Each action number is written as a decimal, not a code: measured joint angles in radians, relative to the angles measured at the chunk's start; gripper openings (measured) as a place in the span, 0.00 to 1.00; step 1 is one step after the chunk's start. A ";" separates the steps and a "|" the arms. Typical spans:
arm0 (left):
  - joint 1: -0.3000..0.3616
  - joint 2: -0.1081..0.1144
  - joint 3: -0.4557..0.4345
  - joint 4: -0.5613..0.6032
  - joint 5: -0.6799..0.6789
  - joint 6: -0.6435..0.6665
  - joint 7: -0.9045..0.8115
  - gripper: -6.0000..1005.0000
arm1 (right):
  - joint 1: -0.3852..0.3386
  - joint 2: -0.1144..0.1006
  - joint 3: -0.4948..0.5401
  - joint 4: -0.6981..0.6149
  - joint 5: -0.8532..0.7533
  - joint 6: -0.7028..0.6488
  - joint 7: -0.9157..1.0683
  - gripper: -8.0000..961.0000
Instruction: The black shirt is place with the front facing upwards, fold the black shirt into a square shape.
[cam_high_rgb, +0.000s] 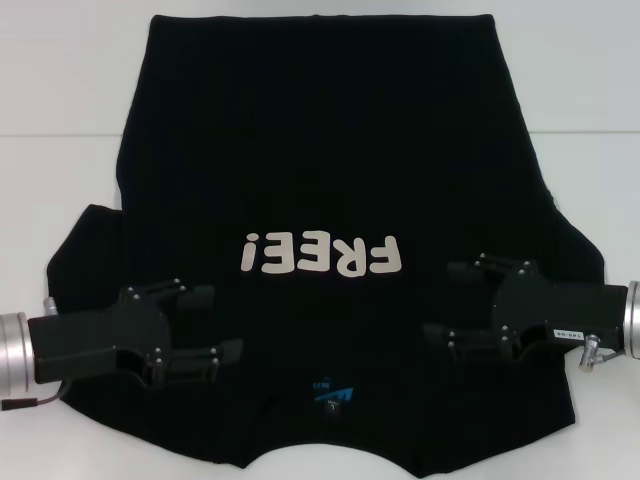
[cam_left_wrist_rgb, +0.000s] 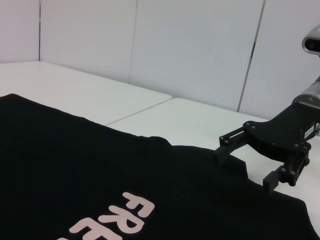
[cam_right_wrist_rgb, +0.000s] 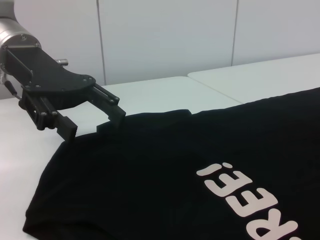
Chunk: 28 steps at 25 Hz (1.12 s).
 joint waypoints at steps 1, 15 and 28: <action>0.000 0.000 0.000 0.000 0.000 0.000 0.000 0.84 | 0.000 0.000 0.000 0.000 0.000 0.000 0.000 0.98; -0.001 0.002 -0.007 0.003 -0.003 0.000 -0.062 0.84 | 0.000 0.000 -0.003 0.001 0.002 0.003 0.010 0.98; -0.042 0.211 -0.128 -0.062 0.024 0.046 -0.876 0.84 | -0.002 -0.003 0.001 0.001 0.000 0.011 0.046 0.98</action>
